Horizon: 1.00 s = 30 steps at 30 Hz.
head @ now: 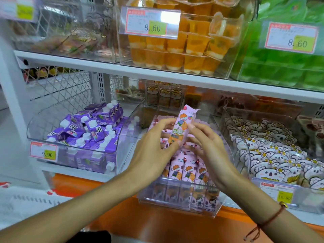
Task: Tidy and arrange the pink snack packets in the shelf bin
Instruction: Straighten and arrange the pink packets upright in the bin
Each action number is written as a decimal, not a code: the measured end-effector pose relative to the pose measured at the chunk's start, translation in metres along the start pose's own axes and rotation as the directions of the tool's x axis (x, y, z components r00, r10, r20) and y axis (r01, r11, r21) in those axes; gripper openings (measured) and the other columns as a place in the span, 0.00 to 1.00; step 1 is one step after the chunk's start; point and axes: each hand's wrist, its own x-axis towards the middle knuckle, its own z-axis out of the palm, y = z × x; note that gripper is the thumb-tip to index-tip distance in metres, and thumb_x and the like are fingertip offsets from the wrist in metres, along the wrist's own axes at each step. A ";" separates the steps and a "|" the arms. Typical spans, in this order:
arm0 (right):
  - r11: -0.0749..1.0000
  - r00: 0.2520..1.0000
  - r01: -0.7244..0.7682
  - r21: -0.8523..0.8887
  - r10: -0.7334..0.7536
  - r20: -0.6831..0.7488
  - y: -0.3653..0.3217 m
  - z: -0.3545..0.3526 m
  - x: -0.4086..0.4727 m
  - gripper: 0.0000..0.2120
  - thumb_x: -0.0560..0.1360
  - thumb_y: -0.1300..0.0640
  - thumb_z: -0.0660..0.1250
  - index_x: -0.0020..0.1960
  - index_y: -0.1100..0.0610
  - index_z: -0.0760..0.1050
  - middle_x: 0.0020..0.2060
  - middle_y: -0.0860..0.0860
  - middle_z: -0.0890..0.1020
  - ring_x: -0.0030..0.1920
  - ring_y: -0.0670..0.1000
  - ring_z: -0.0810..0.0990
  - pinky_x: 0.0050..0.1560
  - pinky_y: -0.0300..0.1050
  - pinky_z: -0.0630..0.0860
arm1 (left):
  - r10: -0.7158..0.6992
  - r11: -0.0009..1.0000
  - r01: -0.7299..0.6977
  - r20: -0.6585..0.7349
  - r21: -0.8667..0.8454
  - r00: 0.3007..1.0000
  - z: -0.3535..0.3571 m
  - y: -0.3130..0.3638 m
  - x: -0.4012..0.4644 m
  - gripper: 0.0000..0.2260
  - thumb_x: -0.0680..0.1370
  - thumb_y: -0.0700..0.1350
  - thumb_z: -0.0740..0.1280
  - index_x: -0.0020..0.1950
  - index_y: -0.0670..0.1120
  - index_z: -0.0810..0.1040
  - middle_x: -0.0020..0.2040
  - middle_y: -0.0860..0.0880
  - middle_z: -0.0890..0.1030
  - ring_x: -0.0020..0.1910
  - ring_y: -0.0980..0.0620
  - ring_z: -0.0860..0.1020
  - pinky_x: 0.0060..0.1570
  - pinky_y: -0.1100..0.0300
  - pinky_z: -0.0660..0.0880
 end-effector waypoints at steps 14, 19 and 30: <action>0.987 0.986 0.161 -0.018 -0.162 -0.041 -0.002 -0.001 -0.005 0.17 0.71 0.59 0.73 0.57 0.59 0.74 0.49 0.52 0.84 0.46 0.48 0.84 0.43 0.37 0.80 | 0.079 0.995 -0.077 -0.033 0.056 0.996 0.006 -0.006 0.000 0.17 0.71 0.51 0.74 0.56 0.58 0.72 0.55 0.63 0.75 0.53 0.63 0.75 0.48 0.59 0.76; 0.983 0.988 0.150 -0.110 -0.145 0.052 -0.003 -0.006 -0.004 0.15 0.75 0.53 0.68 0.61 0.52 0.76 0.55 0.47 0.82 0.54 0.41 0.81 0.48 0.37 0.78 | 0.008 0.996 -0.011 -0.028 -0.090 1.000 0.001 -0.003 0.004 0.16 0.73 0.49 0.72 0.55 0.61 0.70 0.52 0.63 0.80 0.49 0.65 0.79 0.45 0.65 0.77; 0.934 0.953 0.280 -0.224 -0.241 0.184 -0.002 -0.010 -0.010 0.20 0.77 0.59 0.67 0.67 0.49 0.68 0.59 0.49 0.79 0.58 0.43 0.79 0.60 0.39 0.76 | 0.089 0.992 -0.092 -0.032 -0.089 0.995 0.000 -0.007 0.004 0.15 0.74 0.46 0.72 0.56 0.57 0.73 0.55 0.63 0.78 0.58 0.66 0.74 0.51 0.69 0.75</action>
